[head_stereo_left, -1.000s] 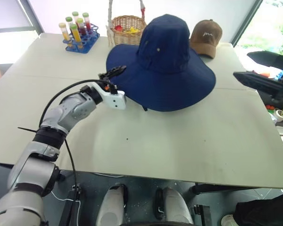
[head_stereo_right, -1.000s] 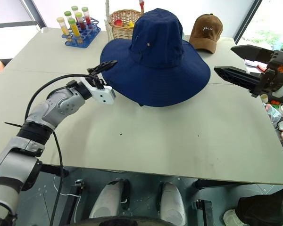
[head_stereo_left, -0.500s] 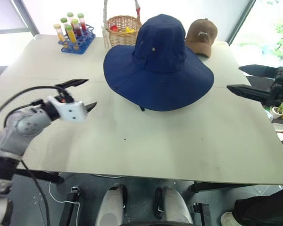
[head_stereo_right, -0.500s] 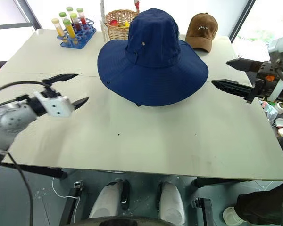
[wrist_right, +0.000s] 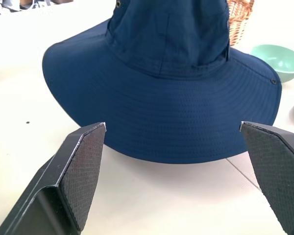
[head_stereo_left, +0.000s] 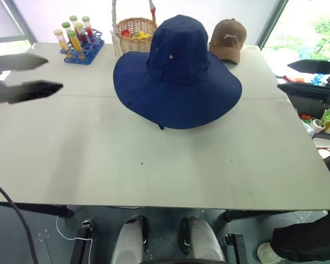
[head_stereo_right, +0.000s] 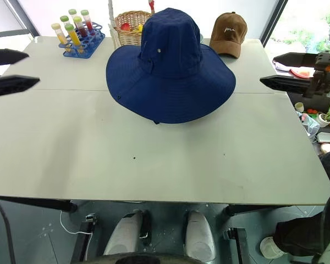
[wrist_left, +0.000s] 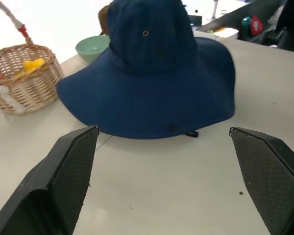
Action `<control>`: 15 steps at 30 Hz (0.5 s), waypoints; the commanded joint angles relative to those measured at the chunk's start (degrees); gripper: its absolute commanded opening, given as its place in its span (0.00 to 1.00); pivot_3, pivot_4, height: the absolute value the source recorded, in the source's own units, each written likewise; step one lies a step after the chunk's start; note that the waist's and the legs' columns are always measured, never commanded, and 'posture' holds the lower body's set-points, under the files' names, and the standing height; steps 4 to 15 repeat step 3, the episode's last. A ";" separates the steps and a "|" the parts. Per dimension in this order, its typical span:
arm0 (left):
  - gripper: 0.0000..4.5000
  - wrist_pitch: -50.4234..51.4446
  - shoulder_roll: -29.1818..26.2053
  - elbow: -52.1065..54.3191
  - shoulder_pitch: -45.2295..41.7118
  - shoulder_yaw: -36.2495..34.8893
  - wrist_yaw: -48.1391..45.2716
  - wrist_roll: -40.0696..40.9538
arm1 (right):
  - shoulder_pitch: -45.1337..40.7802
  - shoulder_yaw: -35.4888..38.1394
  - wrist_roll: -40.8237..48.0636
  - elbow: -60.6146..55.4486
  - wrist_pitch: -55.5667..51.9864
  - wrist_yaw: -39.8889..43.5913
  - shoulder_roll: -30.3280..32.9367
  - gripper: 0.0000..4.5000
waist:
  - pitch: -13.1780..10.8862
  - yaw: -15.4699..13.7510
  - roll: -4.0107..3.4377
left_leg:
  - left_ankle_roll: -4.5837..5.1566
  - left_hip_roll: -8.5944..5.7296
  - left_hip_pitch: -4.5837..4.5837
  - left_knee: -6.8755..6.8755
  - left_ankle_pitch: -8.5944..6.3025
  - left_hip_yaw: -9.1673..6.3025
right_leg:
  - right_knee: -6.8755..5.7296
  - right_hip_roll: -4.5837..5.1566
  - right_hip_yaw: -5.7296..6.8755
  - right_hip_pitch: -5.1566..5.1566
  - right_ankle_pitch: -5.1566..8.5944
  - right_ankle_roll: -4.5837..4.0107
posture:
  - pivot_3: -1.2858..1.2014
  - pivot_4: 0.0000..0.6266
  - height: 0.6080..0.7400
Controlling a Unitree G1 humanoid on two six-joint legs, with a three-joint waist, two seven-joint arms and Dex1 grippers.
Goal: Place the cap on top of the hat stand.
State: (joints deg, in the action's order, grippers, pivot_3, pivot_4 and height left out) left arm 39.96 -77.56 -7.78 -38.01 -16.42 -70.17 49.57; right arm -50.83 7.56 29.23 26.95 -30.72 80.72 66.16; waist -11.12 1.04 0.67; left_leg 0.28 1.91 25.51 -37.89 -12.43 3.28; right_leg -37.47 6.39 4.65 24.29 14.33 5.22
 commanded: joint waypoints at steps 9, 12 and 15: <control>0.99 0.73 -0.94 -2.04 -8.53 3.12 -3.11 -3.97 | -4.32 -0.39 -2.83 3.50 2.72 1.80 -0.68 1.00 | 0.00 -0.06 0.00 | 0.00 -0.01 0.00 -0.01 0.00 0.05 | 0.01 0.00 -0.06 -0.01 0.00 0.01 | 0.52 0.24 1.00; 0.99 0.73 -0.94 -2.04 -8.53 3.12 -3.11 -3.97 | -4.32 -0.39 -2.83 3.50 2.72 1.80 -0.68 1.00 | 0.00 -0.06 0.00 | 0.00 -0.01 0.00 -0.01 0.00 0.05 | 0.01 0.00 -0.06 -0.01 0.00 0.01 | 0.52 0.24 1.00; 0.99 0.73 -0.94 -2.04 -8.53 3.12 -3.11 -3.97 | -4.32 -0.39 -2.83 3.50 2.72 1.80 -0.68 1.00 | 0.00 -0.06 0.00 | 0.00 -0.01 0.00 -0.01 0.00 0.05 | 0.01 0.00 -0.06 -0.01 0.00 0.01 | 0.52 0.24 1.00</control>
